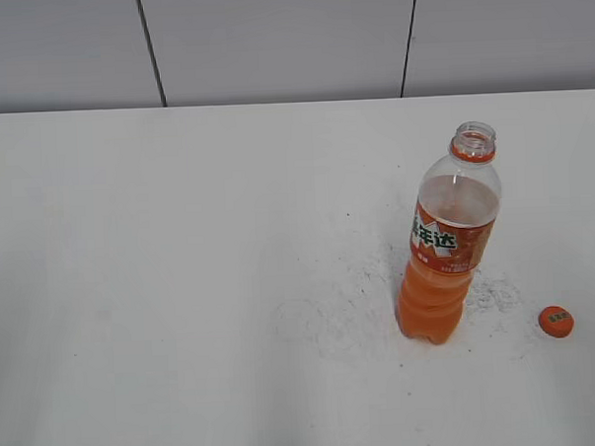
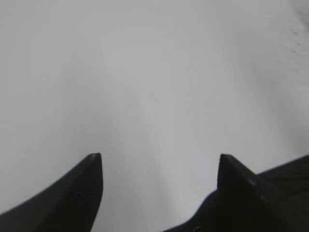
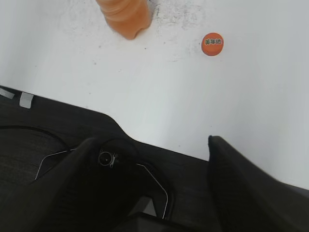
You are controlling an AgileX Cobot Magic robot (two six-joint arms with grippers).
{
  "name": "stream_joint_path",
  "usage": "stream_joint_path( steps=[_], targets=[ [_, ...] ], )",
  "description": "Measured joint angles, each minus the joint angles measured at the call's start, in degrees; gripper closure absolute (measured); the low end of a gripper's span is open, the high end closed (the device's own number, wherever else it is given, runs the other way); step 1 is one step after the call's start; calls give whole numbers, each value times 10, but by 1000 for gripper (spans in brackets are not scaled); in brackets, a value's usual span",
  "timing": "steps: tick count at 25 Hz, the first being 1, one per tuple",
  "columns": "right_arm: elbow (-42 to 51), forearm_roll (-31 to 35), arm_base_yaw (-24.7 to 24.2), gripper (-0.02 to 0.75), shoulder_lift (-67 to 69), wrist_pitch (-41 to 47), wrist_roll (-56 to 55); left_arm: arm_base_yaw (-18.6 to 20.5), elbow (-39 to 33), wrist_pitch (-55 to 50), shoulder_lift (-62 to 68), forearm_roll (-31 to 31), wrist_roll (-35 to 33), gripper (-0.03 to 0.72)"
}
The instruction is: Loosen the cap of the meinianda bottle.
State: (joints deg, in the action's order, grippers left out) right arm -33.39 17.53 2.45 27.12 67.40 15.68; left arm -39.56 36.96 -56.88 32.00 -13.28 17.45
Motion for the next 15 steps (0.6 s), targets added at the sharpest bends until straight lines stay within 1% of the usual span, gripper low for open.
stream_joint_path(
  steps=[4, 12, 15],
  targets=[
    [1, -19, 0, 223, -59, 18, -9, 0, -3, -61, -110, 57, -41, 122],
    [3, -57, 0, 223, -172, 21, -7, 0, -42, -105, -275, 81, -60, 123],
    [33, -62, 0, 223, -201, 20, -6, 0, -41, -103, -305, 83, -85, 123]
  ],
)
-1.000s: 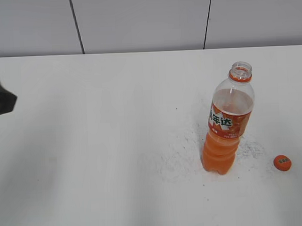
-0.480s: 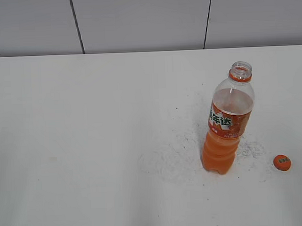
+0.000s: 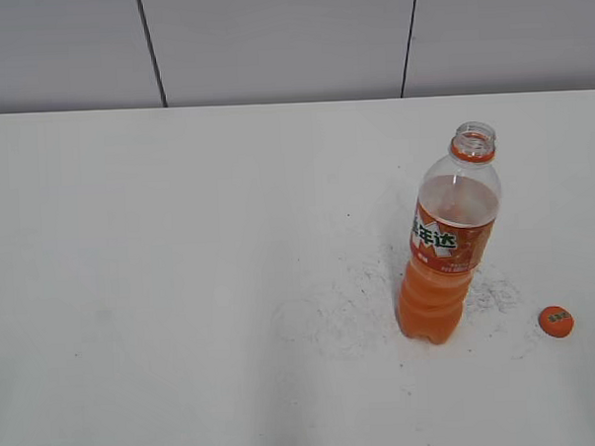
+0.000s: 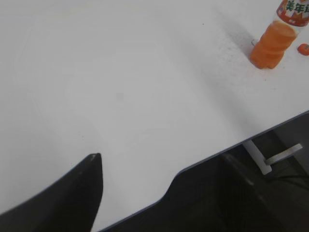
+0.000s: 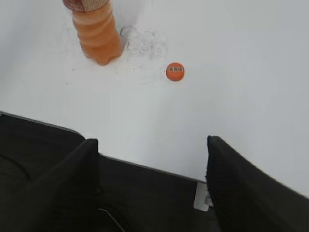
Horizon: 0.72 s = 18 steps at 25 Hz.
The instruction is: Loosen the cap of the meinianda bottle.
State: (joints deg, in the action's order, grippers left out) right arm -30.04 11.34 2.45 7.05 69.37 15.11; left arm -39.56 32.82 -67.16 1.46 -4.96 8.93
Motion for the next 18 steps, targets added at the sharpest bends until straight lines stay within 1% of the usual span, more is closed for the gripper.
stream_joint_path(
  steps=[1, 4, 8, 11, 18],
  targets=[
    [15, -1, 0, 223, -7, 0, 1, 0, 0, 0, -4, 1, -7, 123],
    [22, -4, 0, 223, -11, -13, 6, 0, -1, 5, -5, 2, -23, 123],
    [40, -7, 0, 223, -12, -52, 23, 0, -10, 40, -5, 4, -31, 123],
    [42, -7, 0, 223, -12, -60, 27, 0, -22, 58, -5, 9, -33, 124],
    [42, -8, 0, 223, -12, -61, 27, 0, -23, 66, -5, 10, -36, 124]
  ],
)
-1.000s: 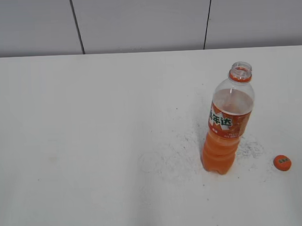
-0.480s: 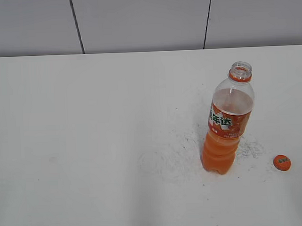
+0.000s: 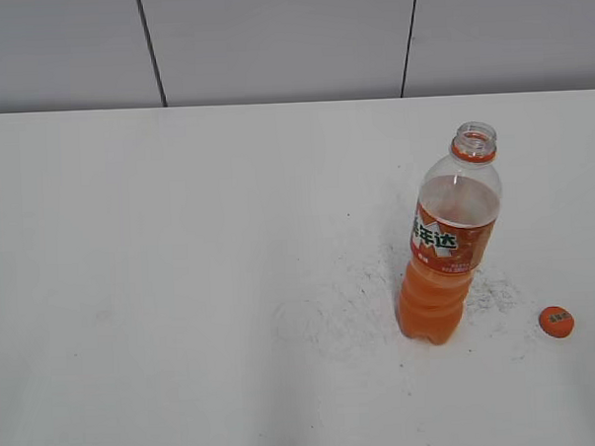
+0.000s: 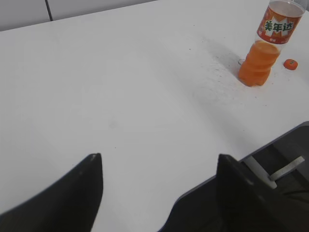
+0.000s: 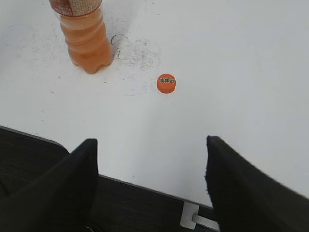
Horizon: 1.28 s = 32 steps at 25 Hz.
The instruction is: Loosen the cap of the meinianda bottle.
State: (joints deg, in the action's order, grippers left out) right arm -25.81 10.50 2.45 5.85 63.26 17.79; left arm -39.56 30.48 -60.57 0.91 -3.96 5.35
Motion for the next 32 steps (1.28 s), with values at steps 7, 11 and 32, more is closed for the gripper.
stream_joint_path(
  steps=[7, 11, 32],
  targets=[
    [0, 0, 0, 223, 0, 0, 0, 1, 0, 0, 0, 0, 0, 124],
    [0, 0, 0, 223, 0, 0, 0, 37, 0, 1, 0, 0, 0, 124],
    [0, 76, -42, 223, -62, -2, 0, 360, 0, 2, -4, 1, 0, 124]
  ],
)
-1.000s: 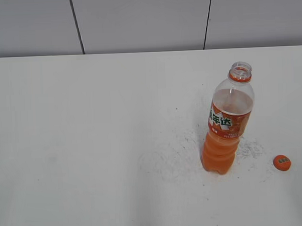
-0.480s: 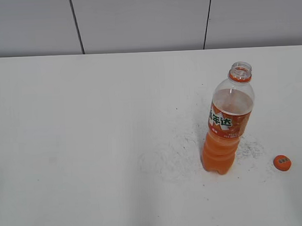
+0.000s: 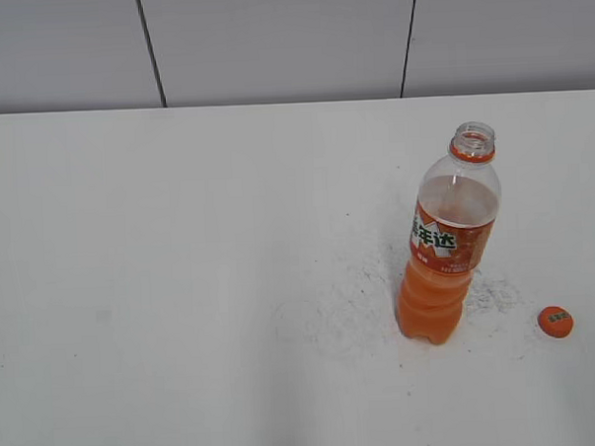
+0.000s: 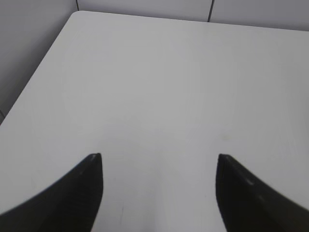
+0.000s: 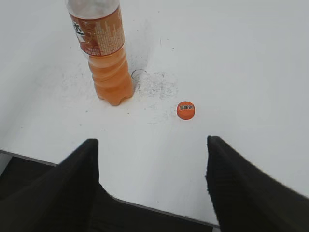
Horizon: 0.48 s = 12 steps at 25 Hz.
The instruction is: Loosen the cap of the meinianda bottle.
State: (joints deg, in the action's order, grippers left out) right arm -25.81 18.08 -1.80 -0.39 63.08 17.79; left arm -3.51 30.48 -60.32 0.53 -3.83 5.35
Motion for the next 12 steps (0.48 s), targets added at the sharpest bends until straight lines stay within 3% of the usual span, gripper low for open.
stream_joint_path(
  steps=[12],
  targets=[
    [0, 4, 0, 223, 0, -2, 0, 1, 0, -1, -8, 1, 0, 124]
  ],
)
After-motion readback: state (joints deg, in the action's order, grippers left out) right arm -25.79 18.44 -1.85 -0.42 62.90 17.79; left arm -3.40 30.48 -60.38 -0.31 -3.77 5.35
